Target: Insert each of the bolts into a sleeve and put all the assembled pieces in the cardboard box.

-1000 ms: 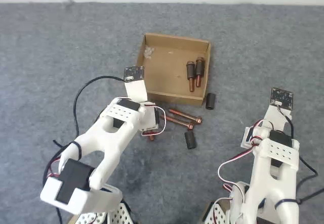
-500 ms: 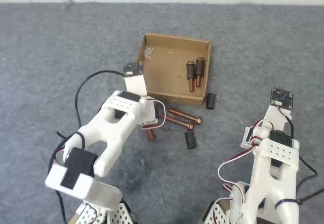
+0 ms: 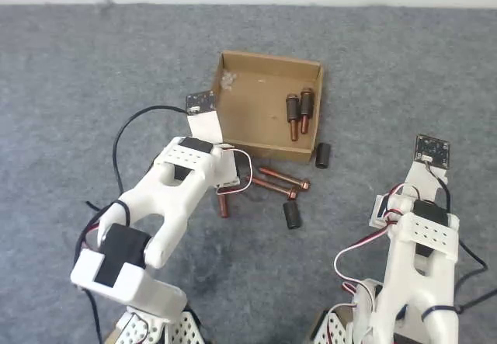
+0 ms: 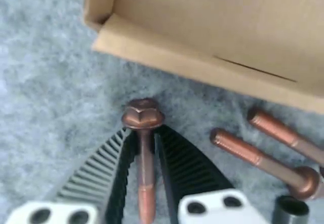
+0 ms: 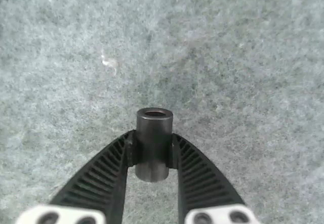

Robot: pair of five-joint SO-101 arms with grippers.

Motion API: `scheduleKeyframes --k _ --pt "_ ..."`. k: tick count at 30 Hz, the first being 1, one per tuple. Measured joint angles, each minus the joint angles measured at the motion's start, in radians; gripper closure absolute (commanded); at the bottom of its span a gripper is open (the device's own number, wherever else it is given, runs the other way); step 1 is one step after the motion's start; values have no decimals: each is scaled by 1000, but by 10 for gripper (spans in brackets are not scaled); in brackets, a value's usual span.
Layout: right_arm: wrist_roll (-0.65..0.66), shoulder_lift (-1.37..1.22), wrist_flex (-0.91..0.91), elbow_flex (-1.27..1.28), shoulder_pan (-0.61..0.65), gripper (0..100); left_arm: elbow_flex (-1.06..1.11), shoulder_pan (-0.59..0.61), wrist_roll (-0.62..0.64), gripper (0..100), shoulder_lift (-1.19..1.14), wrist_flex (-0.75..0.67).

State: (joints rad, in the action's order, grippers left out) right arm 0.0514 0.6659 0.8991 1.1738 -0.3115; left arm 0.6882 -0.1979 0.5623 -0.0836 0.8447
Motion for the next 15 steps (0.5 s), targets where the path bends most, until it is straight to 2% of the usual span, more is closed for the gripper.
scheduleKeyframes --k 4,9,12,15 --pt "0 0 0 0 0 991 0 0 -28 988 0 0" --pt "0 0 0 0 0 991 17 9 -155 988 31 5" --pt "0 0 0 0 2 991 98 55 -213 988 120 -49" --pt "0 0 0 0 69 991 198 104 -227 988 230 -146"
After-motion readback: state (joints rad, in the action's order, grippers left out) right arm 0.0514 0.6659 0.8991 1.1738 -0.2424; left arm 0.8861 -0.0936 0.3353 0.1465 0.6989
